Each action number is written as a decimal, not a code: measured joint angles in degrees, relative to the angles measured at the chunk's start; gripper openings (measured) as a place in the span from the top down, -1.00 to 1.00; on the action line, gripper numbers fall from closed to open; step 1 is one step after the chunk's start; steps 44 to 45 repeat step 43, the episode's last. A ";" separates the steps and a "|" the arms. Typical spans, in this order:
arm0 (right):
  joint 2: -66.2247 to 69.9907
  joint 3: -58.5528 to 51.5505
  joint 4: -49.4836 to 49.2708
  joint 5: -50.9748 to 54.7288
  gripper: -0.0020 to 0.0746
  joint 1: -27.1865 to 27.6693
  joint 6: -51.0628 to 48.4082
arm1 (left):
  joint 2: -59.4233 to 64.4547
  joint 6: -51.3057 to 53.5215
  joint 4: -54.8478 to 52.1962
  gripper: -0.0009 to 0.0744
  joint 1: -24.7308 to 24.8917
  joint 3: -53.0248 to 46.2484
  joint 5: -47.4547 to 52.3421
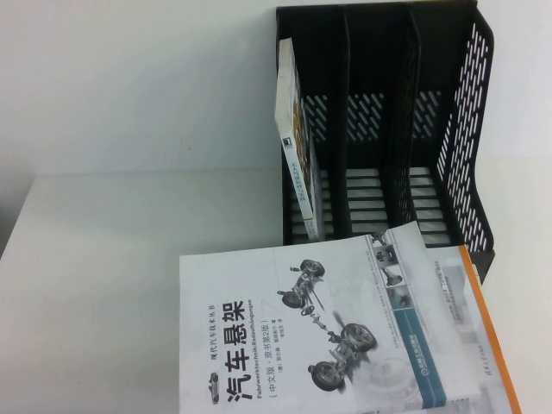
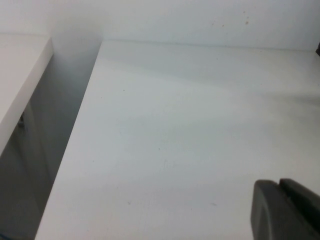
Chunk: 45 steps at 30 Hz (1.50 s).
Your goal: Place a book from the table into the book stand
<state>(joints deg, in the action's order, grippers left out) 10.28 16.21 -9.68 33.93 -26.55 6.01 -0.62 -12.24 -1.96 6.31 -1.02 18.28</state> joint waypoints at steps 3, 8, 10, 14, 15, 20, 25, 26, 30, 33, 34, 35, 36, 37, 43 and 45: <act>-3.13 -2.07 1.39 -2.65 0.95 2.72 0.59 | 0.00 0.00 0.00 0.98 0.08 0.00 0.02; -9.98 -9.26 5.24 -15.30 0.95 16.86 -0.02 | 0.00 0.00 0.00 0.98 0.36 0.00 0.02; -10.83 -13.50 5.51 -20.25 0.95 22.37 -0.25 | 0.00 0.00 0.00 0.98 0.49 0.00 0.02; -10.97 -17.47 5.61 -22.03 0.95 29.82 -0.25 | 0.00 0.00 0.00 0.98 0.57 0.00 0.02; -10.97 -17.60 5.72 -20.26 0.95 30.33 -0.25 | 0.00 0.00 0.00 0.98 0.57 0.00 0.02; -10.97 -17.63 6.51 -15.19 0.95 30.60 -1.91 | 0.00 0.00 0.00 0.98 0.57 0.00 0.02; -10.97 -17.63 7.13 -15.06 0.95 30.60 -2.81 | 0.00 0.00 0.00 0.98 0.57 0.00 0.02; -10.97 -17.63 7.13 -15.06 0.95 30.60 -2.81 | 0.00 0.00 0.00 0.98 0.57 0.00 0.02; -10.97 -17.63 7.62 -15.06 0.95 30.60 -2.81 | 0.00 0.00 0.00 0.98 0.57 0.00 0.02; -10.97 -17.63 8.18 -15.06 0.95 30.60 -2.81 | 0.00 0.00 0.00 0.98 0.57 0.00 0.02; -10.97 -17.63 8.28 -15.06 0.95 30.60 -2.81 | 0.00 0.00 0.00 0.98 0.57 0.00 0.02; -10.97 -17.63 8.28 -15.06 0.95 30.60 -2.81 | 0.00 0.00 0.00 0.98 0.57 0.00 0.02; -10.97 -17.63 8.41 -15.06 0.95 30.60 -2.81 | 0.00 0.00 0.00 0.98 0.57 0.00 0.02; -10.97 -17.63 8.53 -15.06 0.95 30.60 -2.81 | 0.00 0.14 0.00 0.98 0.57 0.00 0.02; -10.97 -17.63 9.24 -15.06 0.95 30.06 -2.81 | 0.00 0.14 0.00 0.98 0.57 0.00 0.12; -10.97 -17.63 9.24 -15.06 0.95 30.06 -2.81 | 0.00 0.14 0.00 0.98 0.57 0.00 0.12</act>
